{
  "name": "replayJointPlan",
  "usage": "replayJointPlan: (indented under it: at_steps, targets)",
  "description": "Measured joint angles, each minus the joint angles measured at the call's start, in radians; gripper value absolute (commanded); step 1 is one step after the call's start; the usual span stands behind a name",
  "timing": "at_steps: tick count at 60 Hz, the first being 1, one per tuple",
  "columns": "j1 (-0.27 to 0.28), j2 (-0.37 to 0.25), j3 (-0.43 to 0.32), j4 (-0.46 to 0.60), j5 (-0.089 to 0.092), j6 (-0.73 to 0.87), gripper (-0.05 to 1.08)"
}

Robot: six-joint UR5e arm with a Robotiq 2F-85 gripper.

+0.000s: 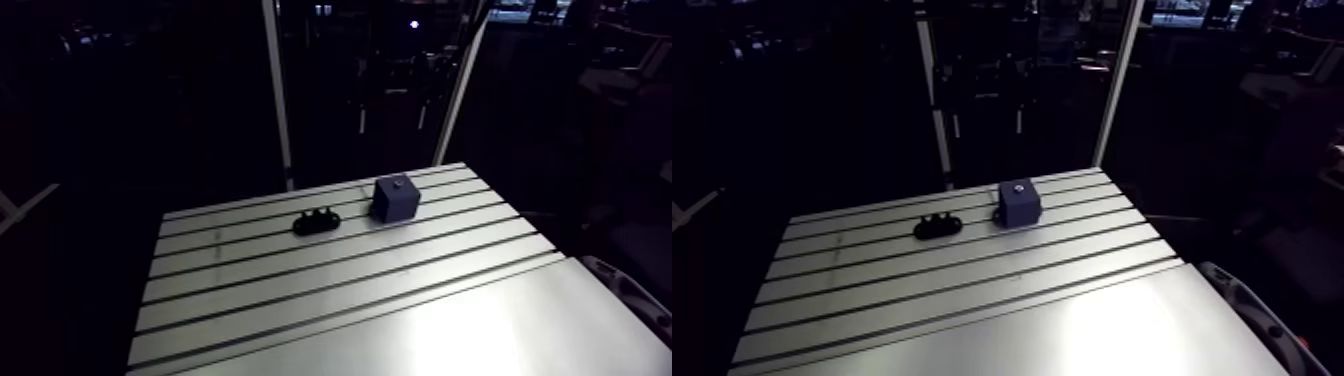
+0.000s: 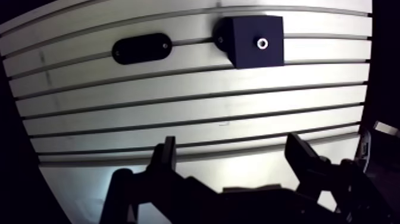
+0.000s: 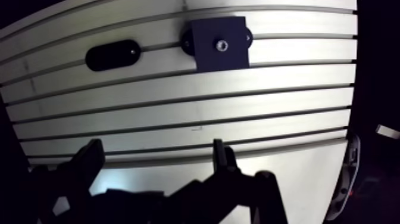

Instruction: Pick up the M10 bolt and insert it into the hole until fully seated.

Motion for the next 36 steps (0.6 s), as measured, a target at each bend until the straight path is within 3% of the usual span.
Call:
replayJointPlan:
  at_steps: [19,36]
  targets:
    - [0.054,-0.065,-0.025,0.060,0.021,0.004,0.01]
    - [0.100,-0.085,-0.078,0.145,0.032,0.006,0.01]
